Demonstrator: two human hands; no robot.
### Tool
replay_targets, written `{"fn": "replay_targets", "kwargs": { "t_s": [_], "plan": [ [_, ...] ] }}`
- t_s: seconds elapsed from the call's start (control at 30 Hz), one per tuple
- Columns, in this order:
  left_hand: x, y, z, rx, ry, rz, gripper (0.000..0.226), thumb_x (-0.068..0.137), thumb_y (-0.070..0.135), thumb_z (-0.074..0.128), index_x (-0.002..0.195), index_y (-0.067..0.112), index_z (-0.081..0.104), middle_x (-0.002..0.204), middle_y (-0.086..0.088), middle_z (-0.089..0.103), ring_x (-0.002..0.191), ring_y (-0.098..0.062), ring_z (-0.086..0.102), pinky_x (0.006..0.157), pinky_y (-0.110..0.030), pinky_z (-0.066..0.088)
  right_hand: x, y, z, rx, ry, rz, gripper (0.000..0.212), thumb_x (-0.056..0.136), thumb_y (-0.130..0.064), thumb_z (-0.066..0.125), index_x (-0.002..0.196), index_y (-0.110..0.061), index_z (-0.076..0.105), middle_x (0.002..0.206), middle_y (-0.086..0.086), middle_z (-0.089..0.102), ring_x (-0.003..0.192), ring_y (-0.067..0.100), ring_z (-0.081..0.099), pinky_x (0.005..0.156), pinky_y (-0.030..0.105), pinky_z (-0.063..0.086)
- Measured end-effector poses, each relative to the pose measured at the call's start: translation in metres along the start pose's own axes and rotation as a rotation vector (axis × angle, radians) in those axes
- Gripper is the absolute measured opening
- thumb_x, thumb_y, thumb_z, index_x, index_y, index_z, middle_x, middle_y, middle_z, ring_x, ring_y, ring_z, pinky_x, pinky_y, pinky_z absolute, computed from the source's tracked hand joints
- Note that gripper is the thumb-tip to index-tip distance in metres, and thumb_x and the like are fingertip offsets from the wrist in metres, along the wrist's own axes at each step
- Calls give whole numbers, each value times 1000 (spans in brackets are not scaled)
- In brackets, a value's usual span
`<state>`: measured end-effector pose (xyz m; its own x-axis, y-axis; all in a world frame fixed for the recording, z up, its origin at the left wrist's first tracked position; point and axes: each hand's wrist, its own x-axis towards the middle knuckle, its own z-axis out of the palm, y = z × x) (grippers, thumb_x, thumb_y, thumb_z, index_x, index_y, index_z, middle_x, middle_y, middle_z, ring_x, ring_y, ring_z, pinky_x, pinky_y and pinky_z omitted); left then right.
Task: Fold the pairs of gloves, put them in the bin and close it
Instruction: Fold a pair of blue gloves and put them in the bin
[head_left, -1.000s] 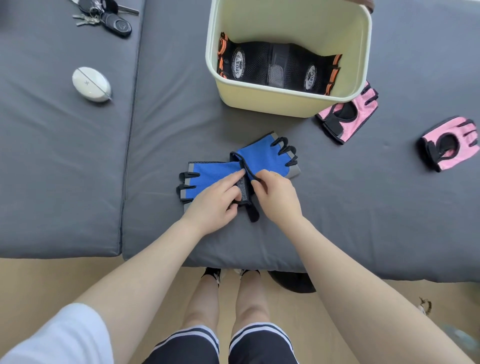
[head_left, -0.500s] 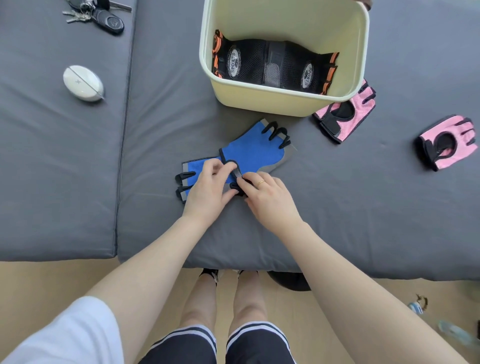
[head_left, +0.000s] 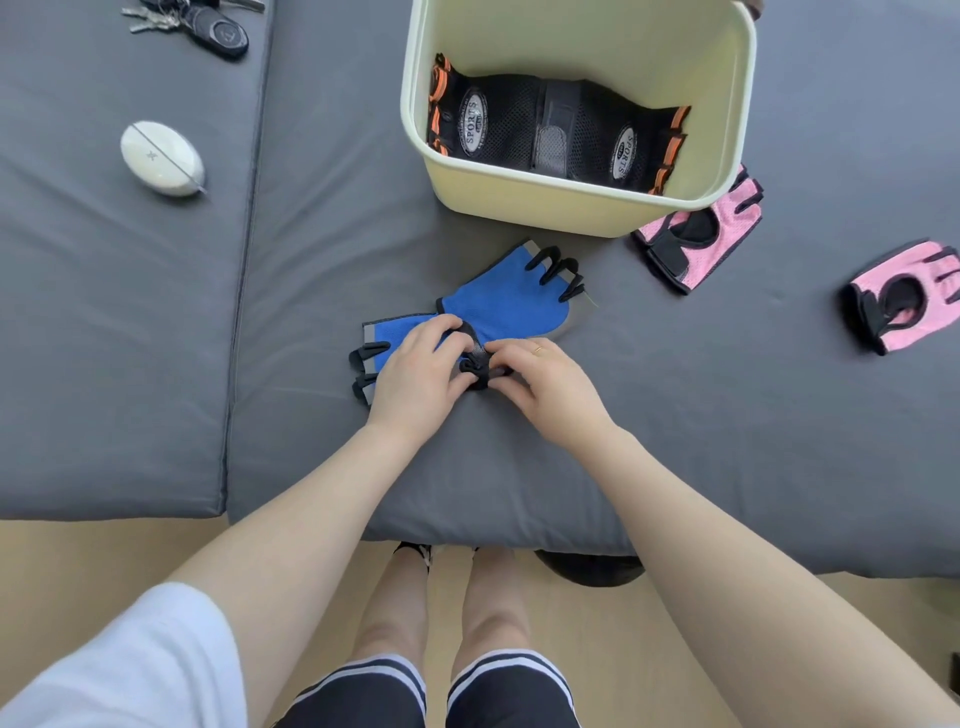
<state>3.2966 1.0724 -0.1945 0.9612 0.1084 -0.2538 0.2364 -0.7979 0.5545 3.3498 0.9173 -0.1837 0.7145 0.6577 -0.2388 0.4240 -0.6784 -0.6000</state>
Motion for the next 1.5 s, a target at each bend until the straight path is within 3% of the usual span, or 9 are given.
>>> {"fn": "replay_targets", "kwargs": {
  "t_s": [0.1, 0.4, 0.57, 0.7, 0.87, 1.0, 1.17, 1.27, 1.5],
  "plan": [
    [1, 1, 1, -15, 2, -30, 23, 81, 19, 67, 101, 8, 62, 132, -4, 51, 121, -25, 47, 89, -35, 41, 7, -2, -9, 148, -73, 138, 24, 93, -15, 53, 114, -7, 60, 111, 6, 65, 103, 24, 50, 87, 30, 40],
    [-7, -4, -4, -256, -87, -122, 52, 83, 13, 63, 132, 13, 42, 145, 3, 35, 130, -11, 38, 98, -18, 32, 46, -17, 2, 175, -96, 588, 19, 85, -20, 62, 75, -22, 46, 90, 0, 57, 86, 20, 54, 71, 32, 44],
    [-15, -12, -18, -196, -76, -75, 43, 87, 9, 54, 129, 12, 47, 149, 3, 32, 125, -15, 42, 92, -27, 39, 54, -27, 20, -182, -91, 644, 18, 90, -24, 56, 102, -12, 53, 108, 6, 59, 105, 27, 51, 78, 35, 36],
    [-22, -21, -33, -117, -28, -76, 37, 87, 2, 49, 123, 7, 53, 142, -5, 43, 125, -25, 42, 101, -33, 36, 55, -35, 17, -220, -103, 595, 18, 90, -22, 56, 101, -8, 49, 103, 9, 60, 94, 28, 54, 69, 34, 36],
    [-12, -18, -46, -43, -91, -75, 40, 92, 4, 42, 133, 6, 44, 146, -9, 37, 137, -25, 29, 113, -32, 21, 12, -40, -9, 267, 95, 942, 38, 79, -46, 65, 67, -15, 46, 76, 2, 56, 68, 24, 50, 60, 29, 38],
    [22, -2, -43, -41, -160, -106, 42, 97, 13, 37, 139, 7, 35, 150, -10, 31, 138, -27, 26, 114, -35, 18, 2, -44, 0, 899, 135, 1197, 26, 80, -29, 69, 72, -7, 56, 65, 7, 56, 60, 20, 49, 64, 30, 44],
    [47, 7, -40, -184, -239, -362, 41, 95, 32, 42, 130, 12, 44, 124, -8, 54, 113, -28, 49, 94, -38, 41, 17, -51, 16, 1341, 387, 1233, 40, 84, -12, 67, 119, 1, 51, 99, 16, 66, 87, 21, 64, 80, 29, 53],
    [42, 4, -45, -250, -297, -407, 39, 92, 28, 50, 126, 10, 49, 107, -8, 60, 93, -24, 55, 73, -30, 42, 12, -53, 17, 1435, 335, 1167, 37, 87, -11, 63, 119, -3, 46, 115, 14, 64, 92, 26, 66, 81, 32, 54],
    [9, 36, -94, -316, -256, -161, 27, 90, 21, 53, 117, 21, 58, 93, 0, 63, 84, -15, 53, 61, -9, 37, -22, -82, -11, 1532, 423, 956, 21, 91, -6, 55, 111, -3, 51, 112, 15, 63, 91, 32, 68, 84, 39, 56]
  ]
}}
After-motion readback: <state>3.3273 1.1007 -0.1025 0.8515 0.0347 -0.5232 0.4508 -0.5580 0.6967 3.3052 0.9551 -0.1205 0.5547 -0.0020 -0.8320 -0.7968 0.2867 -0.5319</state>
